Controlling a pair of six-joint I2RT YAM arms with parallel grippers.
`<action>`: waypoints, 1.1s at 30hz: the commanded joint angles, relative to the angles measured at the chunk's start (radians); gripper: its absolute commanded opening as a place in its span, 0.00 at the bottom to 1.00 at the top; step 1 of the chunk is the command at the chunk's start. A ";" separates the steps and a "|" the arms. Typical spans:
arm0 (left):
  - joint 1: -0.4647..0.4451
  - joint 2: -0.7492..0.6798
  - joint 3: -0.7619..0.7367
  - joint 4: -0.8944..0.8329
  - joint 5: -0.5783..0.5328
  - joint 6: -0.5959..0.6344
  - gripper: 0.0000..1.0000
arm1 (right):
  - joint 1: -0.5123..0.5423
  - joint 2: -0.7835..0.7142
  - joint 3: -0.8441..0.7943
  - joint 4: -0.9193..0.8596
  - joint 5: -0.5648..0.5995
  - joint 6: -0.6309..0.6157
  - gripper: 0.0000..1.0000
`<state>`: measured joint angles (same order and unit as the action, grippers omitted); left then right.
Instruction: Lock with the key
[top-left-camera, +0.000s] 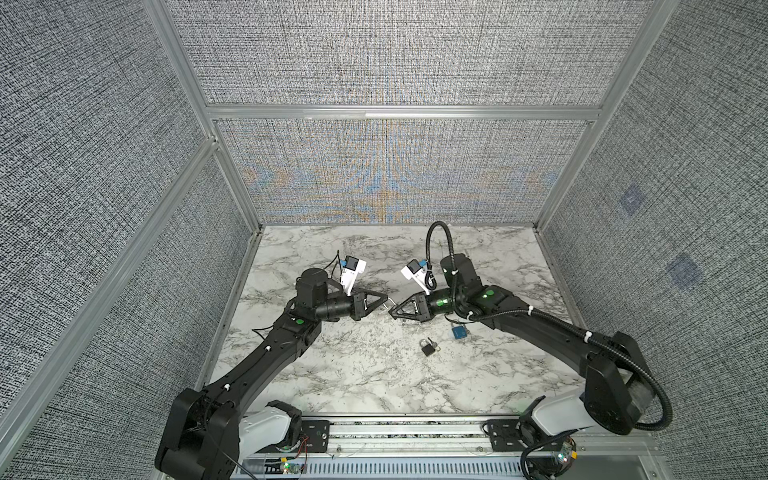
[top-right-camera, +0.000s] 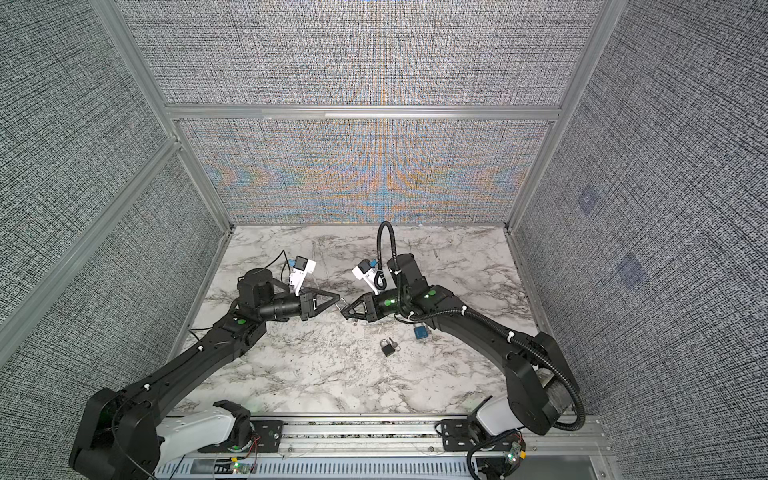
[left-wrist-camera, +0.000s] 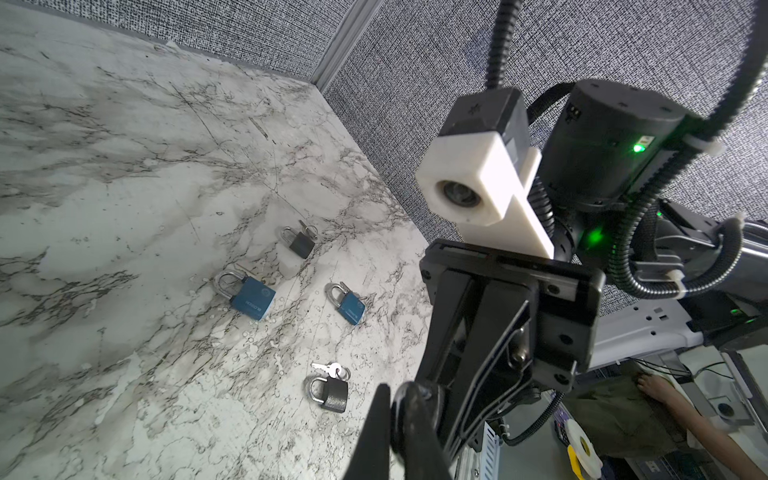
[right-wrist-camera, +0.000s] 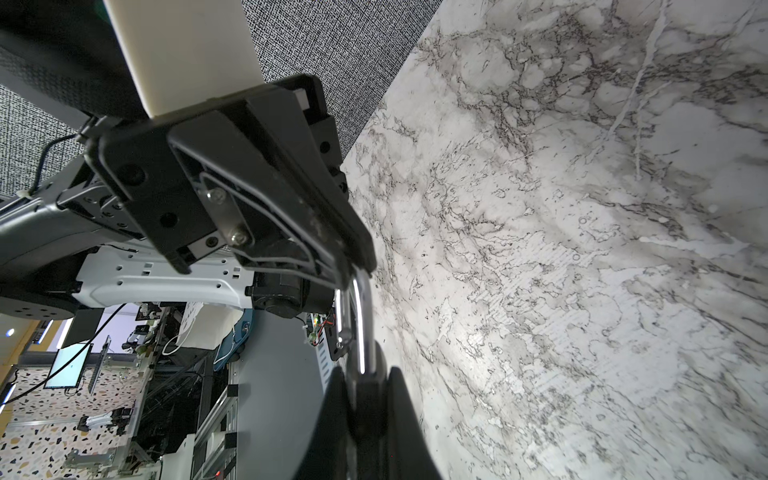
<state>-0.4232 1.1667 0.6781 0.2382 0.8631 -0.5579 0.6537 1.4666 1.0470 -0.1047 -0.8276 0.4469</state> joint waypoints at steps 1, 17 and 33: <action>-0.001 0.004 -0.004 0.023 0.020 0.001 0.10 | 0.001 -0.011 0.011 0.035 -0.025 0.006 0.00; -0.002 0.007 -0.023 0.036 0.008 0.009 0.00 | 0.002 -0.026 -0.010 0.134 -0.122 0.089 0.00; -0.008 0.007 -0.048 0.057 -0.009 0.005 0.00 | 0.001 -0.024 -0.036 0.268 -0.179 0.188 0.00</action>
<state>-0.4252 1.1683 0.6373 0.3286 0.8852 -0.5579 0.6506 1.4506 1.0061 -0.0120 -0.9058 0.6270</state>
